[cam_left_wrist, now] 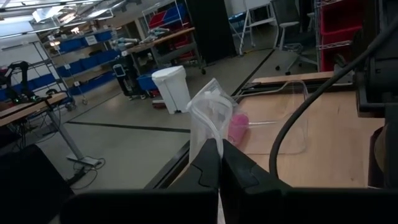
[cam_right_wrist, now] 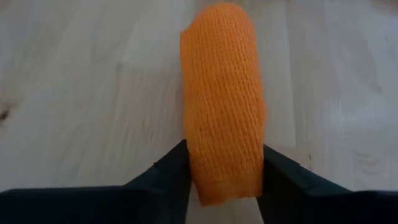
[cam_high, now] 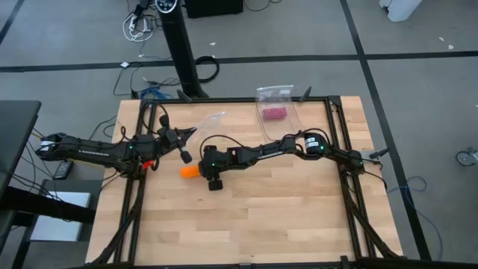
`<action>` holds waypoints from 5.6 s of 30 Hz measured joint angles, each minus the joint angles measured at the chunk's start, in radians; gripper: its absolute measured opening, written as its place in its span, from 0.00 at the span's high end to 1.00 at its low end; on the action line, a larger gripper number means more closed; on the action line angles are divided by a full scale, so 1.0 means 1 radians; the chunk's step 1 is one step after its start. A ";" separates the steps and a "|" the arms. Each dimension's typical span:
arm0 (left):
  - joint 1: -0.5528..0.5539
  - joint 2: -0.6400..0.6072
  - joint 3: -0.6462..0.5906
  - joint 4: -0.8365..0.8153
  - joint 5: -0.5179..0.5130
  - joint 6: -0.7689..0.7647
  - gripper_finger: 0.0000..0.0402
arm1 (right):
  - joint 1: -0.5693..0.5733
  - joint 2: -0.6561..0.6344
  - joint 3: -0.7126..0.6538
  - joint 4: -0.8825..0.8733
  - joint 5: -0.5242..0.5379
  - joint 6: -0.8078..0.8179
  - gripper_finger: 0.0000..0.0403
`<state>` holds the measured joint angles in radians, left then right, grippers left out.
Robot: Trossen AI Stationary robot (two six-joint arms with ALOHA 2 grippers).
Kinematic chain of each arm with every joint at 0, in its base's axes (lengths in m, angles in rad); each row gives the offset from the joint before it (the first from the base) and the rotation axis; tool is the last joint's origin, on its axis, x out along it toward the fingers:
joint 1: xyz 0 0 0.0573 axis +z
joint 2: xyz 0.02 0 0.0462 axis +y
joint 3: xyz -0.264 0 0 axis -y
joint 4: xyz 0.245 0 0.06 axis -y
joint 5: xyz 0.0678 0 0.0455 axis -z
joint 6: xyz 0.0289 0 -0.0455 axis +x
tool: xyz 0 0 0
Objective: Roll bandage
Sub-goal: Put the orange bandage into the transparent zip bag, then close the transparent zip bag
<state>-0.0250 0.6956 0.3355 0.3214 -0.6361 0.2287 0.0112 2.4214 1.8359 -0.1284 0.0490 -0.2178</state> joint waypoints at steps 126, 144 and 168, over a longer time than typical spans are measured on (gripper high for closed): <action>-0.205 0.313 0.066 0.417 0.298 -0.102 1.00 | 0.107 -0.582 -0.134 -0.464 0.235 0.125 0.63; -0.204 0.311 -0.116 0.790 0.301 -0.134 1.00 | 0.244 -0.690 0.080 -0.752 0.513 0.135 0.32; -0.204 0.311 -0.165 1.015 0.459 -0.190 1.00 | 0.204 -0.878 -1.091 1.072 0.285 0.163 0.51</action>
<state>-0.2295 1.0069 0.1707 1.3365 -0.1776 0.0391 0.2149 1.5433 0.7450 0.9432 0.3338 -0.0544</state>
